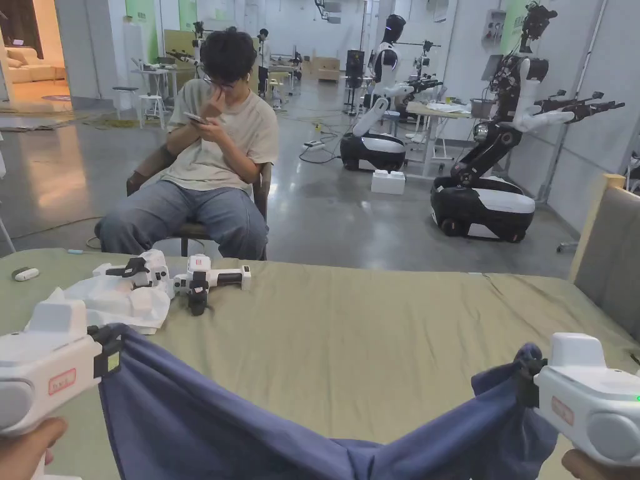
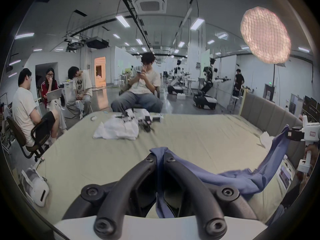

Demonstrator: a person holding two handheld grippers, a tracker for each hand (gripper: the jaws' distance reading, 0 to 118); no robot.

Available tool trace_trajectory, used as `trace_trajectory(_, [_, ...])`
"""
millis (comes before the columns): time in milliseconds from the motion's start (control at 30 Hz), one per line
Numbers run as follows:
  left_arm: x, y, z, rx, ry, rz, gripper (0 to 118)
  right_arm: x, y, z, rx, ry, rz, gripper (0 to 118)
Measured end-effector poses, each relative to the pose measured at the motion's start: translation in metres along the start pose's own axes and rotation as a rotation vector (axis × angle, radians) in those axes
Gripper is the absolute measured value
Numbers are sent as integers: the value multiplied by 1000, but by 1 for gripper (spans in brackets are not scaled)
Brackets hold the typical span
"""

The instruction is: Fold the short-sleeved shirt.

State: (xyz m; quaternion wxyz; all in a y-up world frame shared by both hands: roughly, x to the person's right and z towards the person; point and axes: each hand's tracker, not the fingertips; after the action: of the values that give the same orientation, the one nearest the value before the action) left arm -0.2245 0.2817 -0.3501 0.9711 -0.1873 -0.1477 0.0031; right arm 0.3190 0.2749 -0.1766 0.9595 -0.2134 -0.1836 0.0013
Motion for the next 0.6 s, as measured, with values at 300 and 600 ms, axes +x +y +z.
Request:
trace_trajectory(300, [-48,82,-3,77,81,27,1,11,88,4,128,-62,15,1])
trace_trajectory(600, [-65,153,-31,108,124,19,1,-2,162,-15,194,-68,22,1])
